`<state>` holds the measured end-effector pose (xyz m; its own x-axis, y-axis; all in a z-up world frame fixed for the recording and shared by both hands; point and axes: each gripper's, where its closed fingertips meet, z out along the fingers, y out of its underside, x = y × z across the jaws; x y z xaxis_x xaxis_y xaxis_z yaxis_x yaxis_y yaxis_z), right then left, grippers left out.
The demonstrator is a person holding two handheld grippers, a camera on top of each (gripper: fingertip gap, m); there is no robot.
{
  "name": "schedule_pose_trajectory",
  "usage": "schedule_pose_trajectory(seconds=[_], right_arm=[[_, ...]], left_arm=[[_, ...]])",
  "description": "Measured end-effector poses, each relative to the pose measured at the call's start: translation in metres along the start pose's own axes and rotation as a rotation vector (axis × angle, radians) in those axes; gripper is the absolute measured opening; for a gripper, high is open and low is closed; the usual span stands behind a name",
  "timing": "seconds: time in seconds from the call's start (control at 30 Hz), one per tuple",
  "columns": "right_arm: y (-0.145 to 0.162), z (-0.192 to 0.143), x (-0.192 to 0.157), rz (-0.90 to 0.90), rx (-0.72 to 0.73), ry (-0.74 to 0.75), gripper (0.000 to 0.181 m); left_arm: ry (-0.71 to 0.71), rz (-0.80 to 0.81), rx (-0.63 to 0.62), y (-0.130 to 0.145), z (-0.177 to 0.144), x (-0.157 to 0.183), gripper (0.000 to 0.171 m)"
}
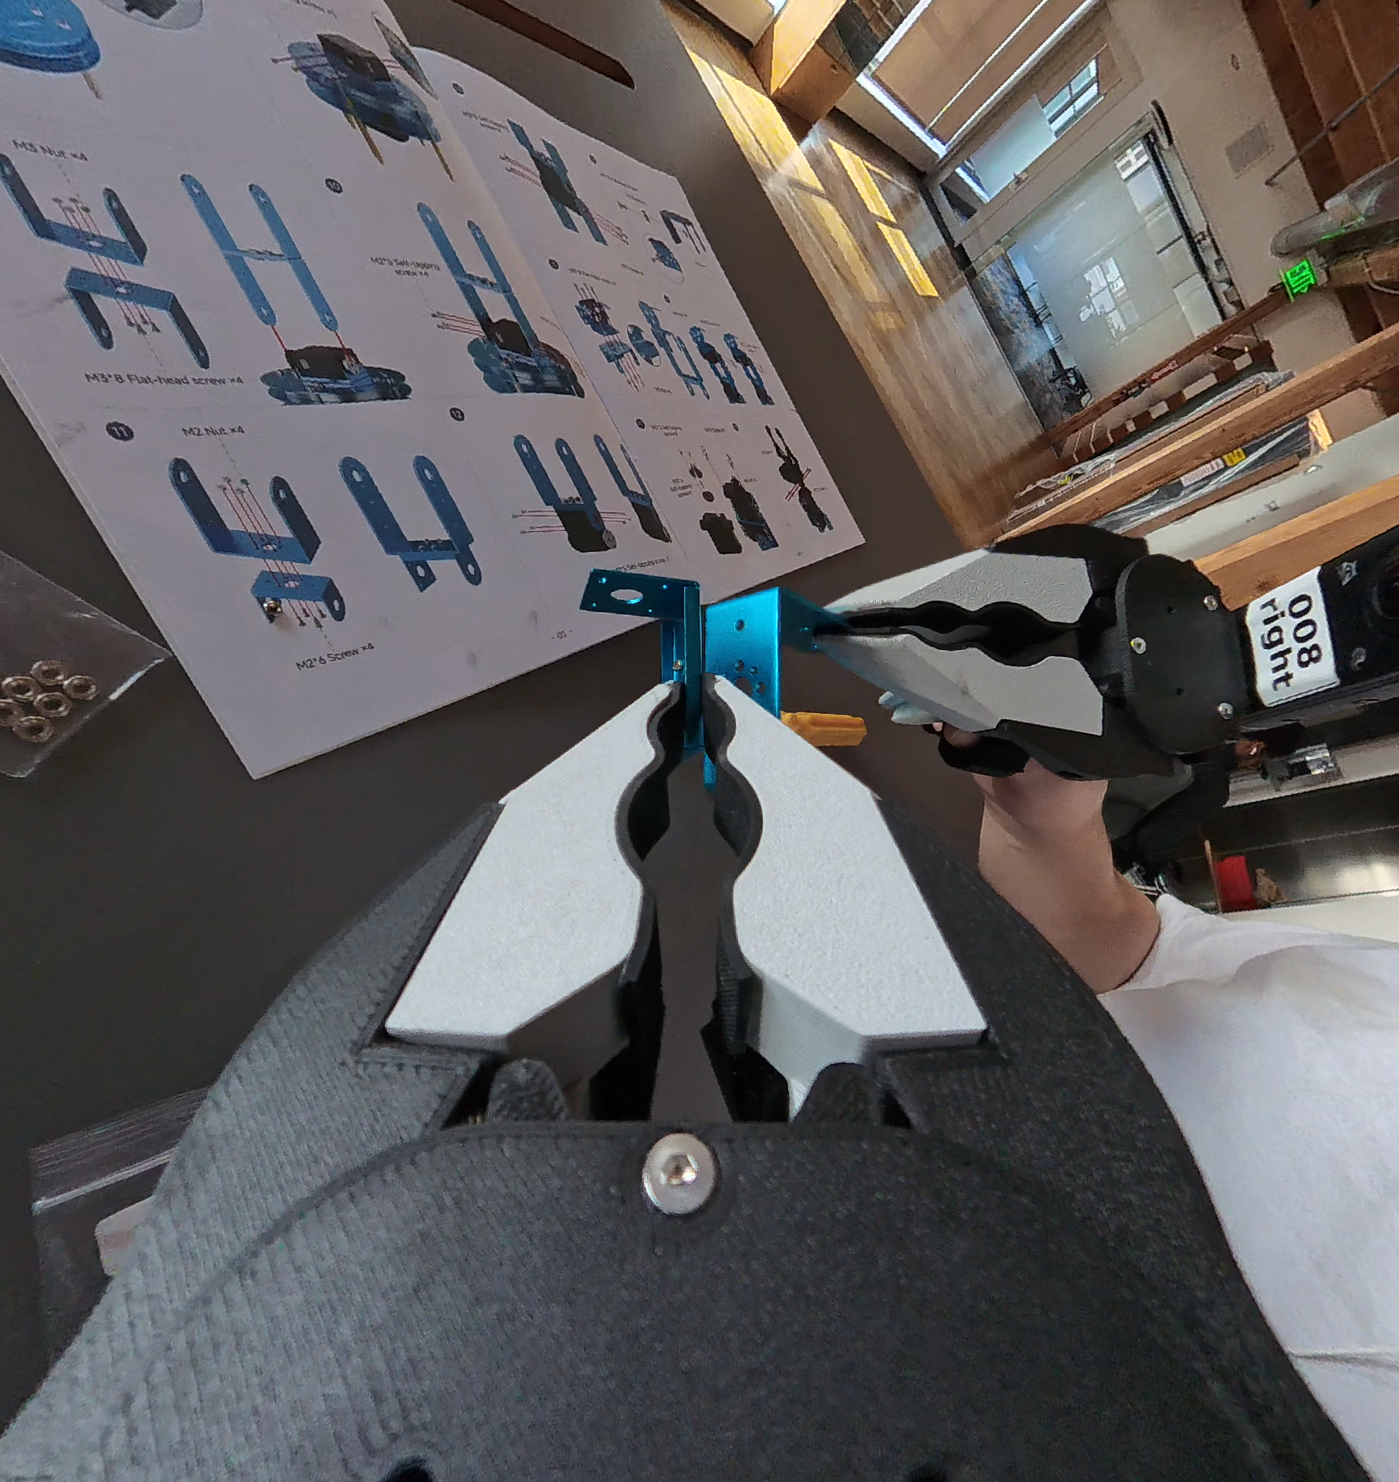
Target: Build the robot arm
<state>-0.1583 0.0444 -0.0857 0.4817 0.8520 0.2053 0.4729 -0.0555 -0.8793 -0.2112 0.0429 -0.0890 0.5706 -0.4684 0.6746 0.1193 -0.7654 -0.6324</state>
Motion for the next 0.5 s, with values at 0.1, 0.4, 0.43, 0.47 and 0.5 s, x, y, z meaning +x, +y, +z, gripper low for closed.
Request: schedule_pose_trajectory(seconds=[0.1,0.4,0.43,0.47,0.5], right_arm=[[-0.001,0.0018,0.0014,-0.016,-0.021,0.01,0.001],[-0.0023,0.0052,0.0,-0.014,-0.045,0.004,0.001],[-0.0024,0.0053,0.0006,-0.01,-0.044,0.005,0.001],[-0.0025,0.0052,0.0012,-0.006,-0.043,0.005,0.001],[-0.0025,0.0052,0.0015,-0.003,-0.041,0.004,0.001]], left_arm=[[0.004,0.001,0.0,0.0012,0.0016,0.0016,0.002],[-0.02,0.024,0.006,-0.0011,0.0041,0.0001,0.002],[-0.029,0.033,0.004,-0.001,0.0044,-0.0005,0.002],[-0.036,0.042,0.003,-0.0012,0.0046,-0.0008,0.002],[-0.041,0.049,0.003,-0.0015,0.0048,-0.0008,0.002]])
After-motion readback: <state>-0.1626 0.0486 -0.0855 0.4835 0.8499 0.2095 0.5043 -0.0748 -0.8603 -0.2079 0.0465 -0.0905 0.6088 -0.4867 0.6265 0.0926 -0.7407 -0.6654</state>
